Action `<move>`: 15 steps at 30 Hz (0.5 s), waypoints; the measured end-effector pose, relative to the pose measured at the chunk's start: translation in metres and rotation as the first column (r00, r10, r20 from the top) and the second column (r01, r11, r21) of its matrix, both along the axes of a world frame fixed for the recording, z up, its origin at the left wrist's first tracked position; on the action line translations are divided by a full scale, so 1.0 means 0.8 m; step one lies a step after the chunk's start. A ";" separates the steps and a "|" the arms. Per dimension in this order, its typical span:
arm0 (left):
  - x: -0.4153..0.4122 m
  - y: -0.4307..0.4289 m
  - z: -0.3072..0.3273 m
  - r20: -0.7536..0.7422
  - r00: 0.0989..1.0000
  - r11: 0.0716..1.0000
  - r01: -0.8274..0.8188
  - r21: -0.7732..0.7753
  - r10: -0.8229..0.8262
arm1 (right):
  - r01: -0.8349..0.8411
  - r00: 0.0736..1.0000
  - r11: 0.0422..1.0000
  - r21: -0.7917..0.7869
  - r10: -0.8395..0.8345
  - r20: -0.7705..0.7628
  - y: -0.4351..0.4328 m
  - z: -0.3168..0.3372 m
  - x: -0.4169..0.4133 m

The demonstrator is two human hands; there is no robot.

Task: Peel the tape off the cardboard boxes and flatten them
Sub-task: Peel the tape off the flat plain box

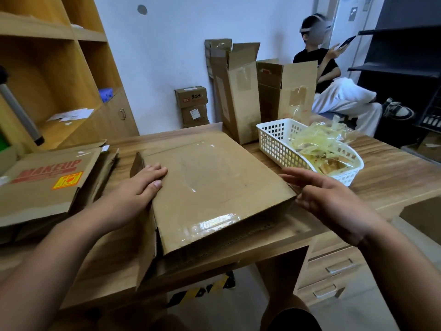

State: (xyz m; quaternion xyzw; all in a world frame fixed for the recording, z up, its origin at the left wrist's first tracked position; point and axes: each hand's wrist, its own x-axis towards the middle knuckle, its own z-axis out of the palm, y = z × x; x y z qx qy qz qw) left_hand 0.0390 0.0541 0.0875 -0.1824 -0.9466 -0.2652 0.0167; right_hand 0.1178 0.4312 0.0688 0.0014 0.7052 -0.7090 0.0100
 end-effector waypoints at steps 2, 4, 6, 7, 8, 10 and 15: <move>-0.002 0.004 -0.006 0.010 1.000 0.999 0.002 -0.033 -0.002 | 0.080 0.995 0.994 0.068 -0.076 -0.058 -0.003 0.007 -0.004; -0.003 0.010 -0.014 0.020 1.000 0.999 0.008 -0.053 -0.007 | 0.115 0.986 0.961 0.250 -0.080 -0.145 -0.014 0.014 -0.007; -0.001 0.017 -0.023 0.021 1.000 0.997 0.014 -0.070 -0.012 | 0.106 0.980 0.884 0.455 -0.016 -0.197 -0.027 0.016 -0.015; 0.000 0.021 -0.026 0.020 1.000 0.997 0.013 -0.078 -0.011 | 0.097 0.979 0.831 0.548 0.019 -0.201 -0.032 0.017 -0.020; 0.002 0.023 -0.029 0.021 1.000 0.997 0.011 -0.080 -0.009 | 0.088 0.979 0.770 0.632 0.050 -0.198 -0.037 0.017 -0.026; 0.002 0.025 -0.034 0.018 1.000 0.997 0.009 -0.074 -0.008 | 0.048 0.985 0.642 0.765 0.098 -0.143 -0.045 0.014 -0.038; 0.005 0.028 -0.043 0.041 0.999 0.988 0.007 -0.152 0.000 | -0.077 0.991 0.458 0.886 0.134 0.017 -0.060 -0.005 -0.057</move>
